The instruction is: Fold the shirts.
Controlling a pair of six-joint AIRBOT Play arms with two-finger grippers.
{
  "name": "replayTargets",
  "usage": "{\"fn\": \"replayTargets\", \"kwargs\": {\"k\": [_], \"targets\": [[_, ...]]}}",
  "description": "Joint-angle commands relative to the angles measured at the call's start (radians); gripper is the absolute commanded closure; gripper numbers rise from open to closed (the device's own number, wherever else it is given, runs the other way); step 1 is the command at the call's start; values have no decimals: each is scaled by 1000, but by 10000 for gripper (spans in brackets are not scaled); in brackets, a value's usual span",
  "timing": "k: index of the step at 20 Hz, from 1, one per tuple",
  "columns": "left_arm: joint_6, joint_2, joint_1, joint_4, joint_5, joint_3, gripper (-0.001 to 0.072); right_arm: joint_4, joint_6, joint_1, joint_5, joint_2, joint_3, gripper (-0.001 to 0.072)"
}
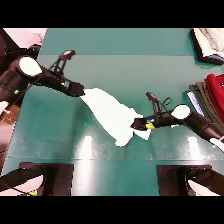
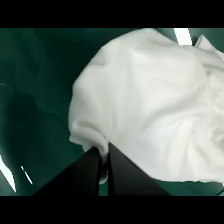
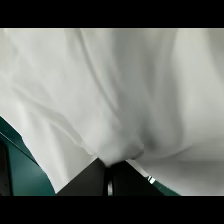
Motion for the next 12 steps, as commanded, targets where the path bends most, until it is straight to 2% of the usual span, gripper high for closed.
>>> {"fn": "replayTargets", "kwargs": {"k": [1, 6, 12], "targets": [[-6, 113, 1, 110, -33, 101, 678, -50, -6, -84, 40, 111, 129, 692], [-6, 279, 1, 27, -142, 416, 678, -69, -7, -303, 156, 289, 476, 693], [-9, 356, 1, -159, -274, 710, 678, -69, -6, -399, 345, 322, 753, 693]]}}
